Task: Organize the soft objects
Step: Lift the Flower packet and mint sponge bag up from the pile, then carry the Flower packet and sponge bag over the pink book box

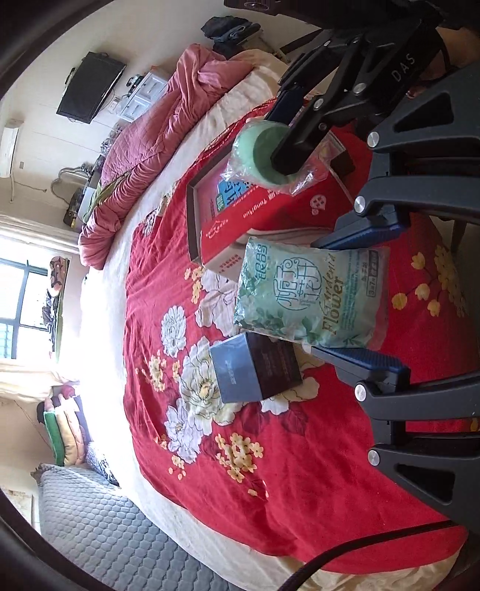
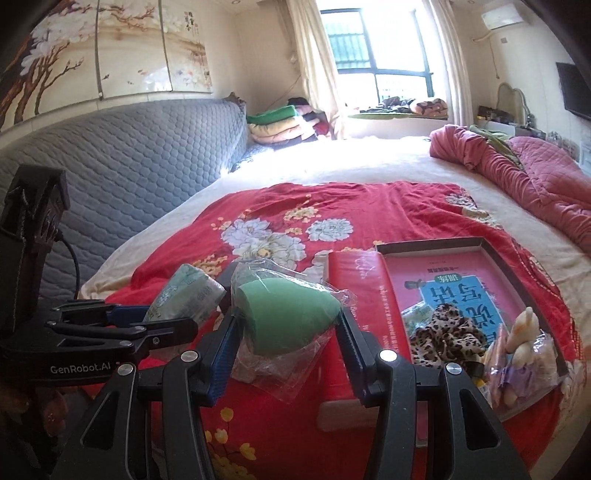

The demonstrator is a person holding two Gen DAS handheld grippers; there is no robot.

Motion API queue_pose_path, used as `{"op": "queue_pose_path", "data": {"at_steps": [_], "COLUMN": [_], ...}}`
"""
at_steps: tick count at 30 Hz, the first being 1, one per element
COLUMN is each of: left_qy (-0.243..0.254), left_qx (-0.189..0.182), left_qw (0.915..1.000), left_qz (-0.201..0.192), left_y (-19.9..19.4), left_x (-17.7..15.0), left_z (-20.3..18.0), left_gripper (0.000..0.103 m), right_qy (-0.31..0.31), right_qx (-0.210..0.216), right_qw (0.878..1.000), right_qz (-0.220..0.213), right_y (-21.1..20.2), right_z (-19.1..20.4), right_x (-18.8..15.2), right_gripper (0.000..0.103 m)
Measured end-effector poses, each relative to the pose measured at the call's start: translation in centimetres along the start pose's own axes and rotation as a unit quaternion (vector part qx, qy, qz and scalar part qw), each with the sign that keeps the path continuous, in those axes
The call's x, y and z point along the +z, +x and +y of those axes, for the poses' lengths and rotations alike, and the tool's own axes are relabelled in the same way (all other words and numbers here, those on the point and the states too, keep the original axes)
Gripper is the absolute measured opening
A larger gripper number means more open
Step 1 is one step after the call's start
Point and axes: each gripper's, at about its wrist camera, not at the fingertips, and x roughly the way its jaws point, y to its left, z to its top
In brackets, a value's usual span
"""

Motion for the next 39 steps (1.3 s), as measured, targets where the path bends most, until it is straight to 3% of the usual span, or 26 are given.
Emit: {"op": "queue_pose_path", "data": {"at_steps": [14,23,39], "left_qy": [0.072,0.104,0.137], "left_qx": [-0.025,-0.038,-0.061], "left_qw": [0.9970,0.9938,0.9855], "left_qz": [-0.015,-0.003,0.080], "left_y": [0.1,2.4,11.3], "left_x": [3.3,4.8,5.9], "left_z": [-8.6,-12.6,-17.6], "left_gripper": [0.047,0.047,0.047], "right_qy": [0.070,0.113,0.161], "right_qx": [-0.085,-0.131,-0.149], "right_qw": [0.992,0.981,0.974], "right_qz": [-0.062,-0.082,-0.057], "right_y": [-4.8,-6.7,-5.8], "right_z": [-8.3,-13.1,-17.1], "right_x": [1.3,1.0,-1.1], "right_gripper": [0.053,0.053,0.053]}}
